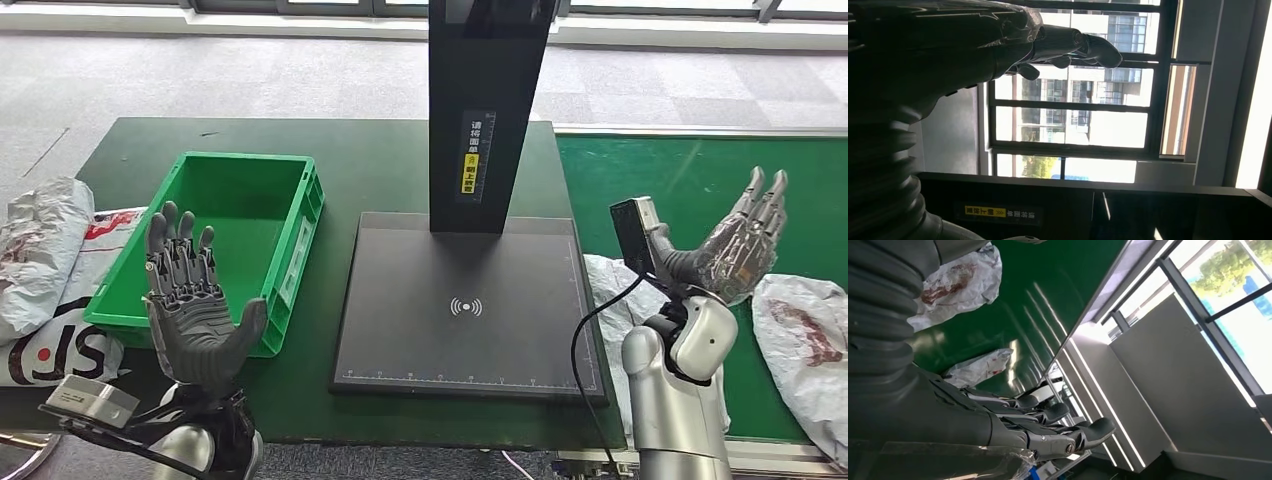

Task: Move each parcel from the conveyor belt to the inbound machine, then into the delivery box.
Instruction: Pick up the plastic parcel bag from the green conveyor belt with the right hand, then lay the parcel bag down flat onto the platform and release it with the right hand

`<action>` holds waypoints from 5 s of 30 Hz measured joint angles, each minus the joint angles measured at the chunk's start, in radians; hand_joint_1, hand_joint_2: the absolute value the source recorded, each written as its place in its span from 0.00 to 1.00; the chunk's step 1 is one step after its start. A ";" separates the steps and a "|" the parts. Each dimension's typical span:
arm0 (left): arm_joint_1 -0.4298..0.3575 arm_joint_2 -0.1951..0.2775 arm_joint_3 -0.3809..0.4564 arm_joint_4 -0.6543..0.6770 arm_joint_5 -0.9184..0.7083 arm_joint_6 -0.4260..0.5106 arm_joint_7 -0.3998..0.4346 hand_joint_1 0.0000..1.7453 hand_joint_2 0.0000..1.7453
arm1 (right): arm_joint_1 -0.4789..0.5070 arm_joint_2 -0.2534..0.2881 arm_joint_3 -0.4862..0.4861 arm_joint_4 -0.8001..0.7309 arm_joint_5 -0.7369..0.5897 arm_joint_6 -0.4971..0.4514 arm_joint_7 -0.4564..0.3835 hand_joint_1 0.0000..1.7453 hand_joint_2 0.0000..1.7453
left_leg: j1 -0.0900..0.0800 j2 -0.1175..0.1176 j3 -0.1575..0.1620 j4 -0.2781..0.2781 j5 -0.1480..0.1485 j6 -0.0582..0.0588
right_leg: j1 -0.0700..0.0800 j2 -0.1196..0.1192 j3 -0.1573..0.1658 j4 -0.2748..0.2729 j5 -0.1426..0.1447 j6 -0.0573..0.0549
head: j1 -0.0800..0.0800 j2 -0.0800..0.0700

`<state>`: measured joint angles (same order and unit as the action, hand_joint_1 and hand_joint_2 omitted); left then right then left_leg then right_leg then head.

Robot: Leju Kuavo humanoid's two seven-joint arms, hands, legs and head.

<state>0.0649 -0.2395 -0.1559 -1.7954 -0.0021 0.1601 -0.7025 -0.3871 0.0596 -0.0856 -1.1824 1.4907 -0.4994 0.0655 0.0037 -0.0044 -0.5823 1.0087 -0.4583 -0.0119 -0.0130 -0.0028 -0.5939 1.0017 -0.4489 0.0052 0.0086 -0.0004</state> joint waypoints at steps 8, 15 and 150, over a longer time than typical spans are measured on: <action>0.007 -0.003 0.006 -0.011 0.001 -0.004 0.000 0.00 1.00 | -0.016 -0.015 -0.032 0.028 0.000 0.002 0.012 0.00 1.00 | 0.000 0.000 0.000 0.000 0.000 0.000 | 0.000 0.000 0.000 0.000 0.000 0.000 | 0.000 0.000; 0.024 -0.008 0.013 -0.017 -0.002 -0.023 0.000 0.00 1.00 | -0.001 -0.035 -0.111 0.061 0.030 0.049 0.099 0.00 1.00 | 0.000 0.000 0.000 0.000 0.000 0.001 | 0.000 0.000 0.000 0.000 0.000 0.000 | 0.000 0.000; -0.053 -0.041 0.063 0.056 -0.028 -0.038 0.001 0.00 1.00 | 0.261 0.175 0.317 -0.293 -0.808 0.469 -0.516 1.00 1.00 | 0.001 0.000 0.002 0.000 -0.001 0.000 | 0.001 0.000 0.003 -0.001 -0.002 0.001 | 0.000 0.000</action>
<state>0.0118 -0.2800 -0.0925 -1.7393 -0.0301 0.1219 -0.7018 -0.1264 0.2343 0.2313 -1.4750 0.6826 -0.0307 -0.4508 0.0045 -0.0048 -0.5801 1.0085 -0.4595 -0.0116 -0.0124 -0.0031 -0.5907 1.0012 -0.4511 0.0065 0.0084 -0.0004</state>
